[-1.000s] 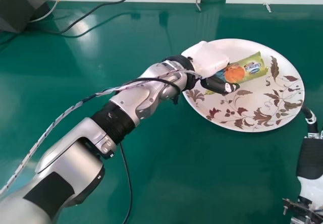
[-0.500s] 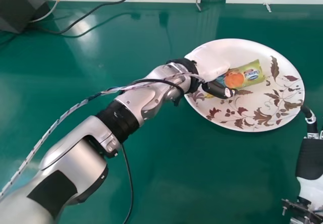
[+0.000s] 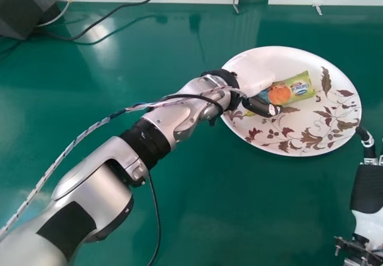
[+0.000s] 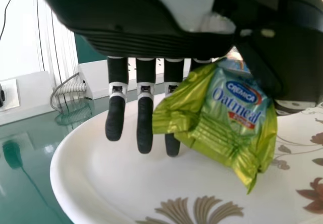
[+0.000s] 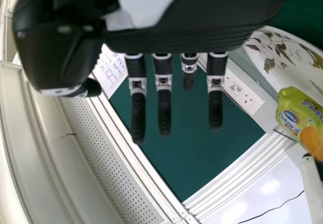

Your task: Pick up biscuit and place it in the plate

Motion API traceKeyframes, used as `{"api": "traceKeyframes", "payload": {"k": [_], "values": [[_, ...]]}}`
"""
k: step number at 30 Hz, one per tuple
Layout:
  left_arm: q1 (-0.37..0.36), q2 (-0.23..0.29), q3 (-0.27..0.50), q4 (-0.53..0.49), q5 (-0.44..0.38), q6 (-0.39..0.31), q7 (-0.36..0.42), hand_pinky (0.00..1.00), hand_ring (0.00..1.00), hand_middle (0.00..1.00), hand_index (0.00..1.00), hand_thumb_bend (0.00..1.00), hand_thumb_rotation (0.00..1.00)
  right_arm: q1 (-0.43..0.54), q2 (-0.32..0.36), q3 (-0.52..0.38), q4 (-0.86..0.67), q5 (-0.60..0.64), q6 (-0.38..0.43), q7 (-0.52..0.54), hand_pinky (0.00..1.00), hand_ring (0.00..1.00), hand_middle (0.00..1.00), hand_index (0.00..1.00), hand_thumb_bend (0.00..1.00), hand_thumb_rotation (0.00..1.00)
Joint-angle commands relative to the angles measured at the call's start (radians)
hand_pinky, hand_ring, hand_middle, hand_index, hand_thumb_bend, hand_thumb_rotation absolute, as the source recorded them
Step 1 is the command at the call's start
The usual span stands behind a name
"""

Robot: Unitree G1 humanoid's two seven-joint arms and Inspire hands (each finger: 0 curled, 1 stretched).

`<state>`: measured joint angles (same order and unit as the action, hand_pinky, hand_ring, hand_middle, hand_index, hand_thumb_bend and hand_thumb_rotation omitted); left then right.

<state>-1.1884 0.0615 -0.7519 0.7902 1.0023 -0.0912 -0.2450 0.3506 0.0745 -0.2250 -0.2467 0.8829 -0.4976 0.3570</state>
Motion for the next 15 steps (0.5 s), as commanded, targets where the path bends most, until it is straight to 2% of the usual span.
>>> {"api": "traceKeyframes", "payload": {"k": [1,10,15], "values": [[-0.001,-0.012,-0.021,0.026,0.006,-0.012,0.009,0.30,0.40,0.48,0.52,0.51,0.00,0.004,0.081,0.006,0.030,0.014,0.014,-0.002,0.53,0.60,0.65,0.49,0.52,0.07],[-0.010,-0.046,-0.050,0.111,0.015,-0.008,0.065,0.30,0.41,0.48,0.52,0.51,0.00,0.004,0.081,0.008,0.029,0.009,0.013,-0.007,0.51,0.59,0.64,0.49,0.52,0.07],[-0.026,-0.064,-0.072,0.166,0.024,-0.012,0.090,0.30,0.41,0.48,0.52,0.51,0.00,0.001,0.080,0.008,0.031,0.017,0.013,0.005,0.43,0.53,0.60,0.49,0.53,0.06]]}}
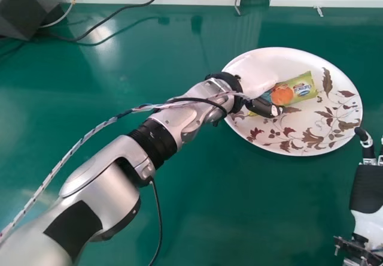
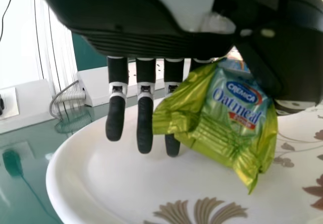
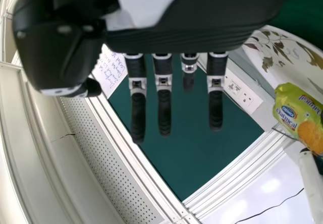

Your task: Pick up biscuit and place it in the plate

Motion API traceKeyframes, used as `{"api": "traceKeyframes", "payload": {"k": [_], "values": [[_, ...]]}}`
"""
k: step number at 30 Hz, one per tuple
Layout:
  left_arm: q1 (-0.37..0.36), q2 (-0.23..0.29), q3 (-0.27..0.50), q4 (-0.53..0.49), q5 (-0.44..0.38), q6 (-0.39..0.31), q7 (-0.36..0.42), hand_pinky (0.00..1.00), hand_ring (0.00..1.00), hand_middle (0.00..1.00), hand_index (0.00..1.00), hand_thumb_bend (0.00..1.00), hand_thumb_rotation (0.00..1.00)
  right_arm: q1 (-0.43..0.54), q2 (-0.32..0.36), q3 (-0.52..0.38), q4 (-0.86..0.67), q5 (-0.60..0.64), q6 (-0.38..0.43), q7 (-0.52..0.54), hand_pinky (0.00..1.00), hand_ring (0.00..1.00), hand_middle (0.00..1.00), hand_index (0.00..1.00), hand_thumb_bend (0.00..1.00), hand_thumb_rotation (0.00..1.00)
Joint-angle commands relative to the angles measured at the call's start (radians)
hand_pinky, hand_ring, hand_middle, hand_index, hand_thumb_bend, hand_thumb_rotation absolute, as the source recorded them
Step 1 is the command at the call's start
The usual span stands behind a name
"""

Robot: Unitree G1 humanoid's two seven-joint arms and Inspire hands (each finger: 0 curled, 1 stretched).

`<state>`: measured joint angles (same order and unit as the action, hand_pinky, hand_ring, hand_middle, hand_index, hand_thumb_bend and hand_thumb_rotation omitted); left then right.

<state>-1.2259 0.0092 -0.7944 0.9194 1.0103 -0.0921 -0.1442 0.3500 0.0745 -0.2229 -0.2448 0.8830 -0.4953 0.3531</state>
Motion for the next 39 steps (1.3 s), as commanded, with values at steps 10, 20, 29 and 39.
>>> {"api": "traceKeyframes", "payload": {"k": [10,20,29,39], "values": [[-0.013,-0.041,-0.089,0.141,0.032,-0.026,0.055,0.30,0.40,0.48,0.52,0.51,0.00,0.000,0.082,0.008,0.028,0.007,0.006,-0.004,0.38,0.50,0.58,0.49,0.53,0.07],[-0.015,-0.055,-0.125,0.173,0.047,-0.034,0.082,0.31,0.40,0.48,0.53,0.51,0.00,0.003,0.073,0.003,0.035,0.020,0.007,0.022,0.44,0.53,0.61,0.49,0.53,0.07],[-0.007,-0.050,-0.132,0.163,0.047,-0.035,0.076,0.40,0.44,0.51,0.49,0.52,0.00,0.007,0.070,0.004,0.034,0.054,0.034,0.062,0.43,0.52,0.59,0.49,0.53,0.06],[0.000,-0.045,-0.149,0.155,0.047,-0.050,0.075,0.49,0.53,0.59,0.49,0.52,0.16,0.000,0.073,-0.005,0.044,0.049,0.032,0.083,0.42,0.52,0.59,0.49,0.53,0.07]]}}
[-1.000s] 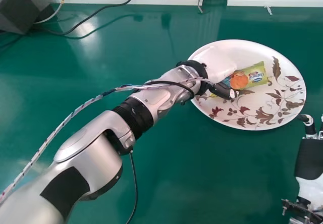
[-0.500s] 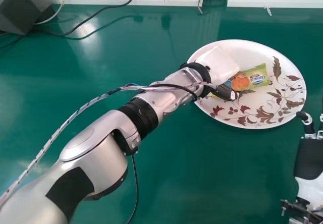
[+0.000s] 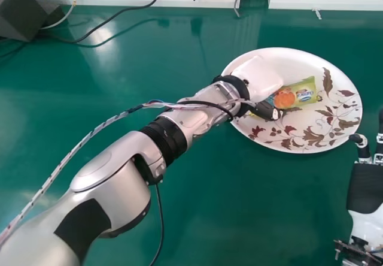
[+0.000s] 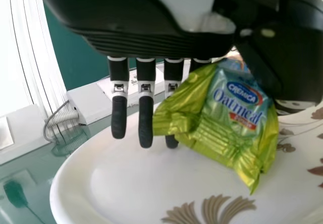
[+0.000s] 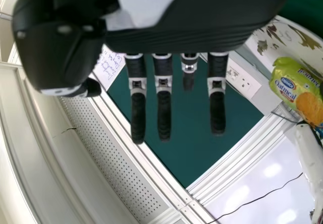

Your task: Pick up biscuit and place it in the plate

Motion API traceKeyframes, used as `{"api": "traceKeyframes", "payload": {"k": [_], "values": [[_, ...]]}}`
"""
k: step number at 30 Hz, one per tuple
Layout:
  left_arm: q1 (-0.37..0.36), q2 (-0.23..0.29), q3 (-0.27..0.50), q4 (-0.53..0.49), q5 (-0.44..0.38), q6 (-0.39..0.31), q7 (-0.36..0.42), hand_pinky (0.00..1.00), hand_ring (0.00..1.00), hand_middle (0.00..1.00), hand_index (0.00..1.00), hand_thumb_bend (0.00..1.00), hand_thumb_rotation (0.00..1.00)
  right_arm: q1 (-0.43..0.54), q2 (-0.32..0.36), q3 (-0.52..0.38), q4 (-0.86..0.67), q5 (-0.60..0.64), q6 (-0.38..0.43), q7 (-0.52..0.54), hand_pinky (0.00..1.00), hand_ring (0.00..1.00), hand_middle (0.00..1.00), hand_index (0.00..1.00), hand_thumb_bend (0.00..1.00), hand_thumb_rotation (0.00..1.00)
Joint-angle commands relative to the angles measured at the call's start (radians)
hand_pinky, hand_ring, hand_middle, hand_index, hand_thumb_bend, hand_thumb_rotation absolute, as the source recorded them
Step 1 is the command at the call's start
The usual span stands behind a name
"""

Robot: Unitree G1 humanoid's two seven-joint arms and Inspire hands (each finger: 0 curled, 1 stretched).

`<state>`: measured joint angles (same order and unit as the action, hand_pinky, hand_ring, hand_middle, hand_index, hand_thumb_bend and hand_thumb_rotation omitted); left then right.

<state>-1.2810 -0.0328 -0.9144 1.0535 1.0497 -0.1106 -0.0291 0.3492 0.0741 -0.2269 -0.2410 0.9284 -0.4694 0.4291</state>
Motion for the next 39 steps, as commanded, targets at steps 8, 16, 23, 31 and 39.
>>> {"api": "traceKeyframes", "payload": {"k": [8,16,23,31,39], "values": [[0.055,-0.006,-0.043,0.033,0.013,-0.046,-0.027,0.54,0.57,0.65,0.66,0.87,0.55,0.004,0.072,-0.003,0.047,-0.011,-0.005,0.026,0.49,0.58,0.63,0.49,0.52,0.07],[0.054,-0.010,-0.043,0.040,0.007,-0.047,-0.041,0.57,0.60,0.70,0.70,0.97,0.66,0.006,0.071,0.002,0.047,-0.018,-0.011,0.043,0.54,0.64,0.67,0.49,0.52,0.07],[0.052,-0.013,-0.040,0.047,0.001,-0.051,-0.049,0.61,0.66,0.75,0.73,1.00,0.73,-0.008,0.067,-0.007,0.070,-0.012,-0.021,0.083,0.57,0.67,0.69,0.49,0.52,0.07],[0.049,-0.017,-0.032,0.045,-0.004,-0.036,-0.058,0.70,0.75,0.82,0.81,1.00,0.74,-0.019,0.064,-0.012,0.090,-0.019,-0.038,0.101,0.67,0.75,0.74,0.49,0.52,0.08],[0.048,-0.006,-0.020,0.022,-0.018,-0.036,-0.074,0.89,0.96,0.95,0.91,1.00,0.73,-0.027,0.050,-0.017,0.106,0.005,-0.031,0.145,0.67,0.75,0.74,0.50,0.52,0.08]]}}
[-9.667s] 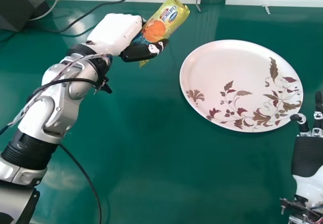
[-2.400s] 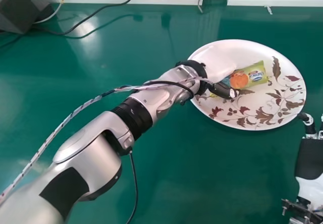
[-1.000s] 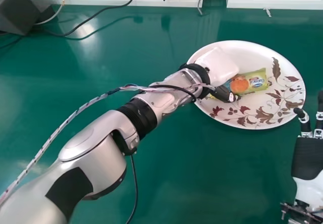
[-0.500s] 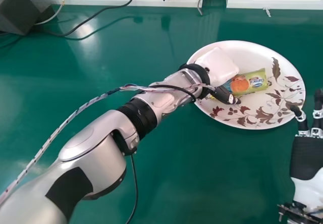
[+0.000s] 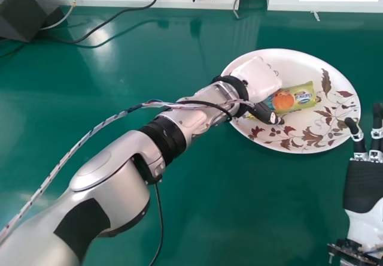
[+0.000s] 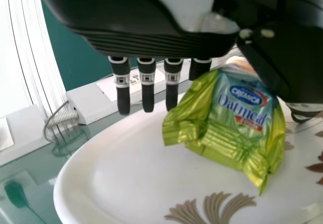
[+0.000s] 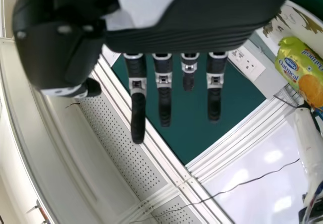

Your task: Pick up biscuit and place it in the plate

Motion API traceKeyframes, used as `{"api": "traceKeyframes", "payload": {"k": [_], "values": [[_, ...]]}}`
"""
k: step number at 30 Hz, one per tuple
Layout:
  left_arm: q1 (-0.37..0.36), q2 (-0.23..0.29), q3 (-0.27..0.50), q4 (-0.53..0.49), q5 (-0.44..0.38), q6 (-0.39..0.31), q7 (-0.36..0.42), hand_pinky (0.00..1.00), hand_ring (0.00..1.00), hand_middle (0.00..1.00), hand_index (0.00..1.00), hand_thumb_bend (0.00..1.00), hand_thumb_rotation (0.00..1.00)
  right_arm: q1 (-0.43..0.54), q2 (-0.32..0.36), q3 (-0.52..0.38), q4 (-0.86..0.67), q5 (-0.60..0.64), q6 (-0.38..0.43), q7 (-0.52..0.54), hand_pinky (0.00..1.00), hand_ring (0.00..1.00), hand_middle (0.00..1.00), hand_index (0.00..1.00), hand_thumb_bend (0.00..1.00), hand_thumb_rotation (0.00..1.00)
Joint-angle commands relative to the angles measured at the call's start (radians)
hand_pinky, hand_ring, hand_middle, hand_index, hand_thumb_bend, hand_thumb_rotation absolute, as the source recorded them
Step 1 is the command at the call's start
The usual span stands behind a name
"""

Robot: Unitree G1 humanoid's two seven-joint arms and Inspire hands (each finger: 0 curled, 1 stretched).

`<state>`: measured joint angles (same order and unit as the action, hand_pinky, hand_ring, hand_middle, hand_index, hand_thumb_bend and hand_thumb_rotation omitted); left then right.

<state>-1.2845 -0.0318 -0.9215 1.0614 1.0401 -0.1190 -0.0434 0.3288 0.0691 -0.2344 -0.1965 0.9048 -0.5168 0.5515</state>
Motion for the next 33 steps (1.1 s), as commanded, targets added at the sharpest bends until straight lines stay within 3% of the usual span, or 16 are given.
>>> {"api": "traceKeyframes", "payload": {"k": [1,13,14,17,33], "values": [[0.052,-0.006,-0.009,0.011,-0.011,-0.027,-0.061,0.91,0.97,0.96,0.92,1.00,0.73,-0.009,0.055,-0.010,0.065,0.030,0.017,0.030,0.67,0.75,0.74,0.50,0.52,0.08],[0.058,-0.006,0.017,-0.016,-0.028,0.002,-0.088,0.99,1.00,1.00,0.98,1.00,0.71,-0.021,0.055,-0.028,0.076,0.036,0.027,0.046,0.74,0.83,0.78,0.50,0.52,0.07],[0.059,-0.005,0.020,-0.019,-0.033,0.002,-0.087,1.00,1.00,1.00,0.98,1.00,0.71,-0.022,0.055,-0.030,0.077,0.038,0.027,0.047,0.76,0.85,0.80,0.61,0.72,0.12],[0.060,-0.002,0.025,-0.027,-0.040,0.006,-0.089,1.00,1.00,1.00,1.00,1.00,0.73,-0.025,0.051,-0.034,0.080,0.039,0.029,0.054,0.80,0.90,0.83,0.68,0.84,0.14],[0.102,0.032,0.059,-0.109,-0.060,0.014,-0.059,1.00,1.00,1.00,1.00,1.00,0.72,-0.031,0.046,-0.051,0.077,0.044,0.053,0.063,0.88,0.96,0.95,0.83,0.89,0.17]]}}
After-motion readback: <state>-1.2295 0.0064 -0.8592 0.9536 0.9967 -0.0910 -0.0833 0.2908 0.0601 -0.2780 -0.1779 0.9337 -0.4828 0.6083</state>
